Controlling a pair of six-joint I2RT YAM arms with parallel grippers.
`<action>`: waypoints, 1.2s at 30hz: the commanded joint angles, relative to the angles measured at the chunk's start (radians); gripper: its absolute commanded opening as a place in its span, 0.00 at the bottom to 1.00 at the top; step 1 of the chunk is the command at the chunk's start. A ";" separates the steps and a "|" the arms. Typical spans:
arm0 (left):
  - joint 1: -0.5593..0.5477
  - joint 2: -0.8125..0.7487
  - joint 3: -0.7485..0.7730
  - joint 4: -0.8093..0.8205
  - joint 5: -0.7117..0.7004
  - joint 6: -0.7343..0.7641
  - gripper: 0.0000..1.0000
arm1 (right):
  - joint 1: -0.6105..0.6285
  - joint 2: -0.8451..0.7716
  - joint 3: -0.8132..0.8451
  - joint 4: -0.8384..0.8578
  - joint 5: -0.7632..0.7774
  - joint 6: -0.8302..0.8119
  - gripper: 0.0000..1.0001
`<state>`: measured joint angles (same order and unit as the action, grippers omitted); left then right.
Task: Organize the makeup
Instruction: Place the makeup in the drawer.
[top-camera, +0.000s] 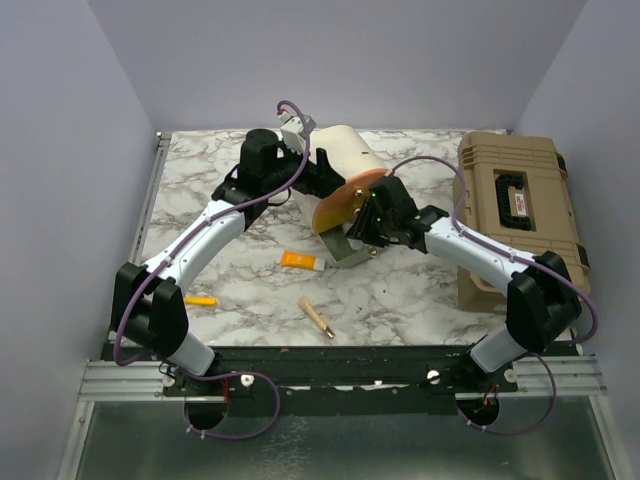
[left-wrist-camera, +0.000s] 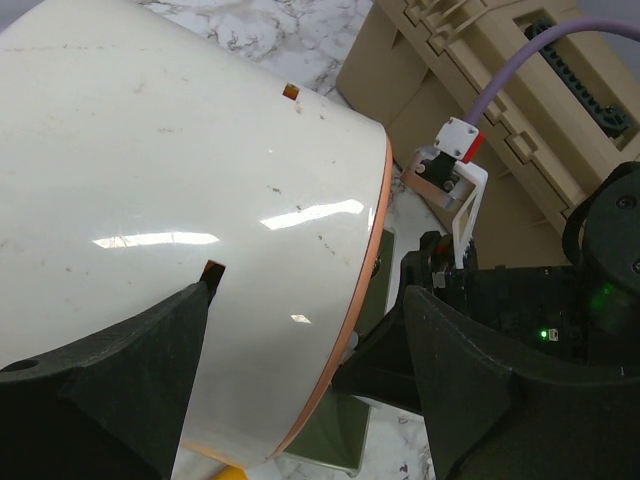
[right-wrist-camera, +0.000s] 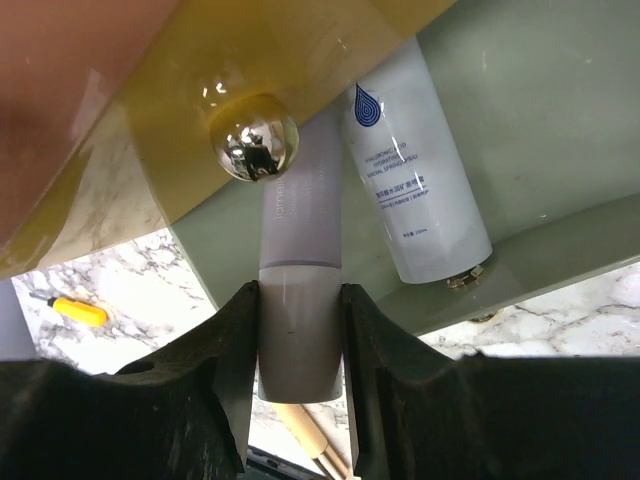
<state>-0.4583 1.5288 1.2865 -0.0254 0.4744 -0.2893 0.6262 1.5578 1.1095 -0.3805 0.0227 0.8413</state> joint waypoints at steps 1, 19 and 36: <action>-0.003 -0.014 -0.022 -0.055 0.009 -0.022 0.80 | -0.005 0.007 0.053 0.033 0.073 -0.031 0.38; -0.003 -0.017 -0.026 -0.041 -0.011 -0.034 0.80 | 0.001 0.054 0.048 0.086 -0.051 -0.067 0.43; -0.003 -0.025 -0.039 -0.038 -0.019 -0.037 0.80 | 0.002 -0.039 -0.036 0.088 -0.028 -0.056 0.46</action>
<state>-0.4583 1.5166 1.2682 -0.0055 0.4553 -0.3099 0.6266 1.5875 1.1282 -0.3180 0.0025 0.7914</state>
